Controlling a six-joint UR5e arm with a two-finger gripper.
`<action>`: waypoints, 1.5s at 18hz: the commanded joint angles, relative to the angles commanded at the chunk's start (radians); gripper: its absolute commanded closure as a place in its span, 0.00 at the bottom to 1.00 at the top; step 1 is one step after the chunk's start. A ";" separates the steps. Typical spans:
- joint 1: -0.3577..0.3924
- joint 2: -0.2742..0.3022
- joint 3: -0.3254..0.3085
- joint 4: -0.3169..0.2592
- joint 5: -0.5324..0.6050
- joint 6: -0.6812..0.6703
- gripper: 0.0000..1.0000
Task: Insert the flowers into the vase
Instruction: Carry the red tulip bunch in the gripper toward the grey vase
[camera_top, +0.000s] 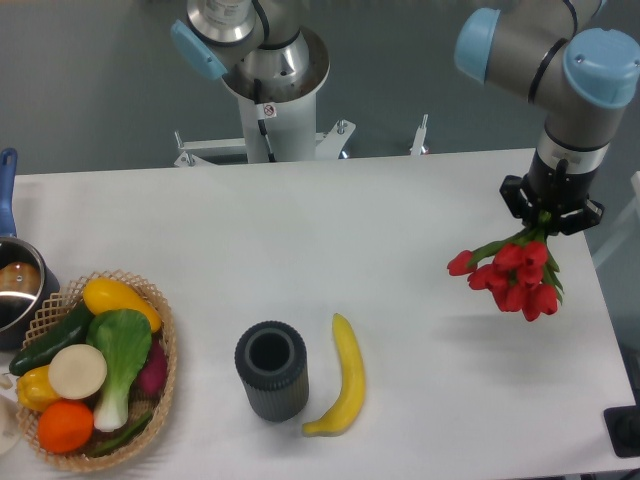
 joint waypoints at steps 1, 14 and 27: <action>-0.006 0.002 -0.002 0.000 0.000 0.000 1.00; -0.057 0.063 -0.034 0.032 -0.361 -0.170 1.00; -0.161 0.121 -0.091 0.270 -0.869 -0.420 1.00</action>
